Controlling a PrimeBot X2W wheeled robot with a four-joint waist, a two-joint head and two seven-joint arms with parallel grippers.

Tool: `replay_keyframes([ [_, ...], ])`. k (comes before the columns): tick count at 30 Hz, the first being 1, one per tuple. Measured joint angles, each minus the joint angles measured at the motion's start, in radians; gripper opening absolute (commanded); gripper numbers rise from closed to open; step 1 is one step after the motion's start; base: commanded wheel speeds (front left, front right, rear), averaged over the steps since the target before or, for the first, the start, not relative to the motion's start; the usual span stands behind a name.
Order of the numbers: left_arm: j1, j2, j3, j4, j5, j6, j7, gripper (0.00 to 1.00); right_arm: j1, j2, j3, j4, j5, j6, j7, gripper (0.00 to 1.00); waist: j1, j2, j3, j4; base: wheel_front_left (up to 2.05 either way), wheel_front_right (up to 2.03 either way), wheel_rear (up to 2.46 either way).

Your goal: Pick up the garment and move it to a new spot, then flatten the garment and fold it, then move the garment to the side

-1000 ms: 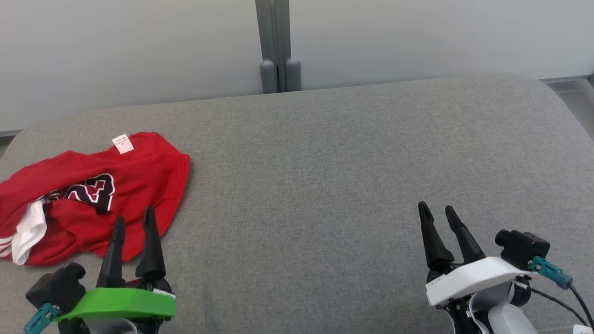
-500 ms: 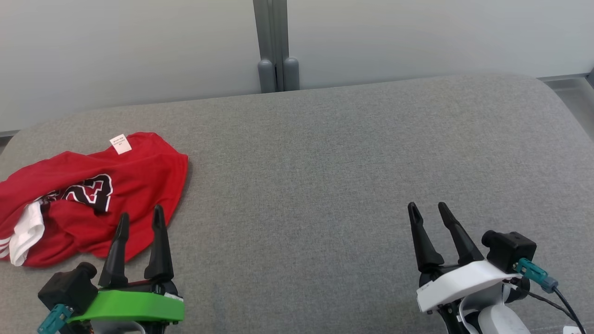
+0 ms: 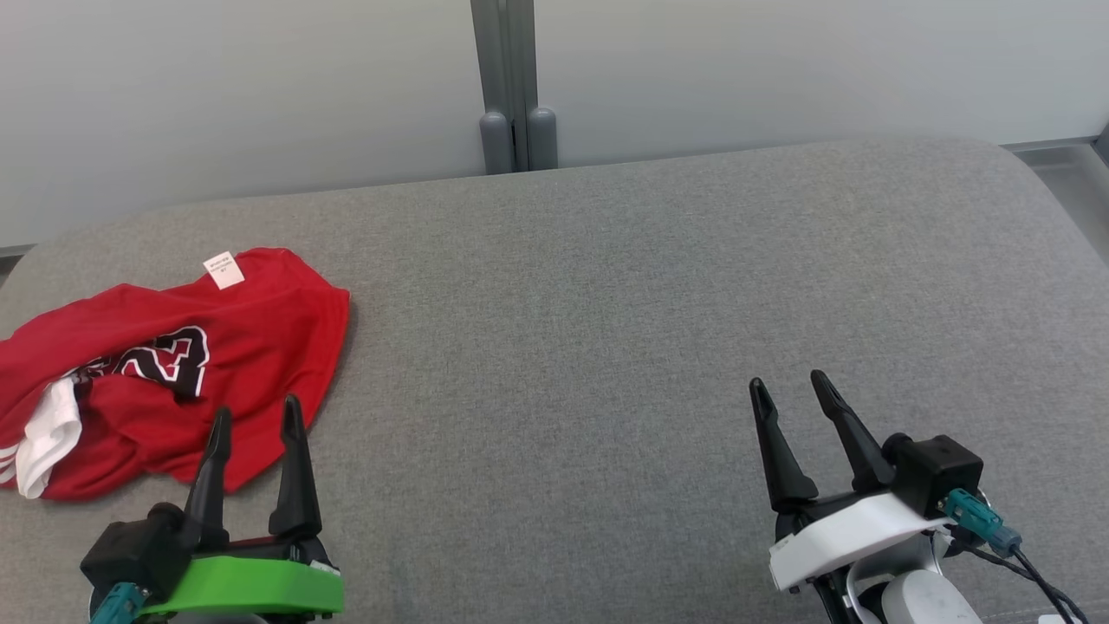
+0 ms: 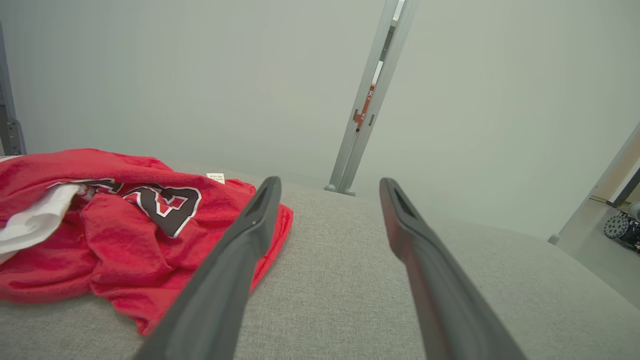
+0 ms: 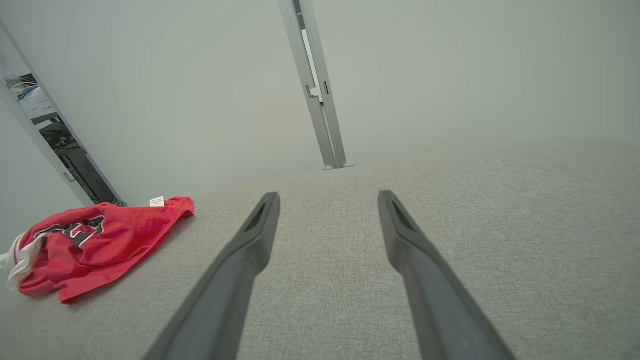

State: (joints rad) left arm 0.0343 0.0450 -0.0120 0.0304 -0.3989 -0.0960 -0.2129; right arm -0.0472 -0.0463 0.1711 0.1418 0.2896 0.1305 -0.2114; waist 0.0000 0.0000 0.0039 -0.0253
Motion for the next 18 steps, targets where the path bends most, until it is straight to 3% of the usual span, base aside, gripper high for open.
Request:
replay_keyframes([
  [18,0.013,0.001,0.004,0.045,0.155,0.014,-0.034,1.00,0.002,-0.001,-0.001,-0.011,-0.129,0.000,-0.034,1.00,0.0000,0.0000,-0.002,-0.004,0.00,0.00,0.00],
])
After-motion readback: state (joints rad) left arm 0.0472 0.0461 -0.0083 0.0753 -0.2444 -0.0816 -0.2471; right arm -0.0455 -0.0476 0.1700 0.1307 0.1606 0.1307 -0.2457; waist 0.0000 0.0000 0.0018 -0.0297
